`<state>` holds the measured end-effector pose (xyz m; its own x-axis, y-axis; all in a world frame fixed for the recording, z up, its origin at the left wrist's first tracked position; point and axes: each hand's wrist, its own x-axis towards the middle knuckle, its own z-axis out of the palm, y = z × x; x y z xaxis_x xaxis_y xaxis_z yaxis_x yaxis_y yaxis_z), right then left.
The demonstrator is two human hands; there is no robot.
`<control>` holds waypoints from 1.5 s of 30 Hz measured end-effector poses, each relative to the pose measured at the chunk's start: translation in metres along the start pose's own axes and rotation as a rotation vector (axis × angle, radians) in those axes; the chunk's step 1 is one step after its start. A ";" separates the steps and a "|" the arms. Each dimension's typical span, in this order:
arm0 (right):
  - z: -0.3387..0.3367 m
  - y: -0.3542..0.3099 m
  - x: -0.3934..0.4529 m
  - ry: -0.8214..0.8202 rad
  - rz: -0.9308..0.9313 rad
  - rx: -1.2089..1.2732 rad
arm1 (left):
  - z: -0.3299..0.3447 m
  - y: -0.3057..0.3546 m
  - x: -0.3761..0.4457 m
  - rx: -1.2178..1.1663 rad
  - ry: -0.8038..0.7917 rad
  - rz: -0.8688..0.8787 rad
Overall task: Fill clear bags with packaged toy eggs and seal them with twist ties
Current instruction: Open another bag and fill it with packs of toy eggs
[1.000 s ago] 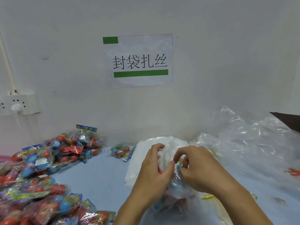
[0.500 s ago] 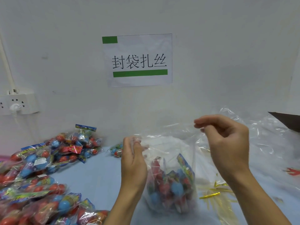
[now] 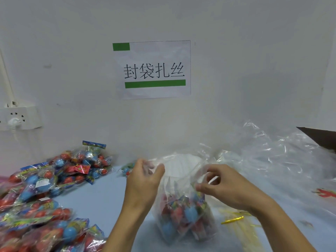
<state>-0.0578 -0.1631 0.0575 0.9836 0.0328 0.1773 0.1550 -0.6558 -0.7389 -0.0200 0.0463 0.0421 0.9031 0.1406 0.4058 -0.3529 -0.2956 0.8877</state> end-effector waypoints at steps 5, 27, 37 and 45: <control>0.003 -0.002 0.005 0.305 -0.079 0.167 | -0.003 0.001 0.004 -0.350 0.153 -0.133; -0.015 0.007 -0.001 0.091 0.015 0.174 | -0.039 -0.021 -0.001 0.255 -0.848 -0.173; 0.006 -0.008 0.003 0.070 -0.079 0.291 | 0.008 -0.002 -0.008 -0.213 -0.224 -0.018; -0.008 0.007 0.001 0.059 0.070 0.131 | 0.016 -0.005 -0.008 -0.252 -0.060 -0.078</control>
<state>-0.0565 -0.1733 0.0576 0.9859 -0.0565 0.1576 0.1009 -0.5510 -0.8284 -0.0217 0.0319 0.0310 0.9400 0.0955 0.3276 -0.3251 -0.0407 0.9448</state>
